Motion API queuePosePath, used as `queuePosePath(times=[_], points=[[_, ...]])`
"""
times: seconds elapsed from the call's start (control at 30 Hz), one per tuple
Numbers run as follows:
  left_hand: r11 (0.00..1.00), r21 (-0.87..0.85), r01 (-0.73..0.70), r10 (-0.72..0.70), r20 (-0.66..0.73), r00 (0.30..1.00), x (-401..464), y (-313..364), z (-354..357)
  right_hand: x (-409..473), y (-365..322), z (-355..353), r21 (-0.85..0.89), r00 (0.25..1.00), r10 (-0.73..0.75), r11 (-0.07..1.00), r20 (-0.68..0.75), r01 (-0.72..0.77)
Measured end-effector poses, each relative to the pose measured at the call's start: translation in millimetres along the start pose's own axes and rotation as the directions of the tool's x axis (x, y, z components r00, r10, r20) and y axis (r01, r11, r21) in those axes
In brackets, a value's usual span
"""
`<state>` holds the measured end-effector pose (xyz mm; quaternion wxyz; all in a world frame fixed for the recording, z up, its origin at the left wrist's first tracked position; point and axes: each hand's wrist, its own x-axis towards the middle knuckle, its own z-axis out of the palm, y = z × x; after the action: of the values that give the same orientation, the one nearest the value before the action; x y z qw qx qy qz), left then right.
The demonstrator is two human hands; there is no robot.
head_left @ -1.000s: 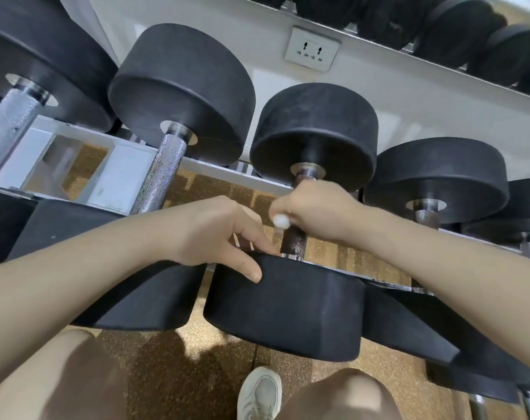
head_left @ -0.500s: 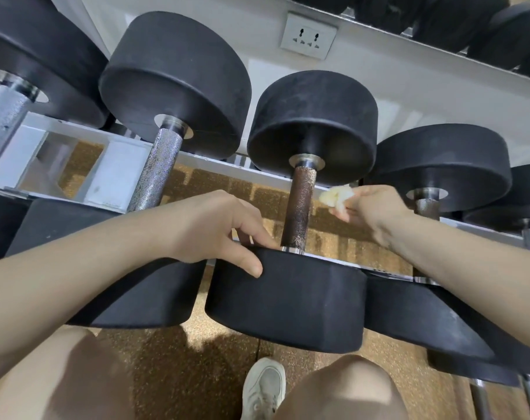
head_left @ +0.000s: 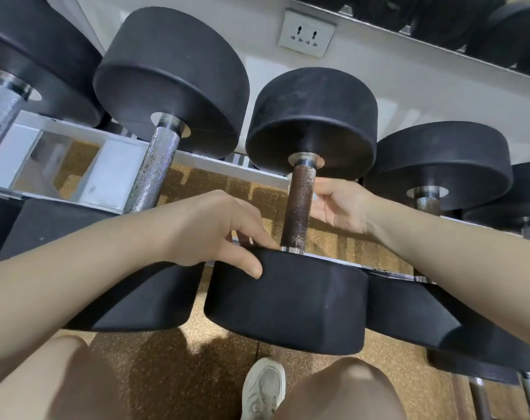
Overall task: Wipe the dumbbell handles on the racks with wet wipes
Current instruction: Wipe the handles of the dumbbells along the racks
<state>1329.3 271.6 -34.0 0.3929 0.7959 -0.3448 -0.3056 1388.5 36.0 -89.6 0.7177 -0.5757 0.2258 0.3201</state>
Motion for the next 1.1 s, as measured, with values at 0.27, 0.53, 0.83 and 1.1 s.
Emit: queuePosePath(times=[0.27, 0.53, 0.83, 1.1], points=[[1.0, 0.009, -0.015, 0.015, 0.005, 1.0, 0, -5, -1, -15, 13, -3, -0.474, 0.948, 0.292, 0.857, 0.125, -0.201], [1.0, -0.017, -0.017, 0.018, 0.032, 0.999, 3, -4, -3, -31, -11, 12, -0.292, 0.979, 0.001, 0.954, -0.206, -0.062], [0.999, 0.034, -0.009, 0.009, -0.013, 1.0, -2, -2, 0, -66, 21, 17, -0.688, 0.974, -0.179, 0.725, -0.139, 0.035], [0.985, 0.164, -0.045, 0.054, -0.05, 0.997, -2, -1, 2, -50, 3, 28, -0.58, 0.88, -0.338, 0.81, -0.333, 0.092]])
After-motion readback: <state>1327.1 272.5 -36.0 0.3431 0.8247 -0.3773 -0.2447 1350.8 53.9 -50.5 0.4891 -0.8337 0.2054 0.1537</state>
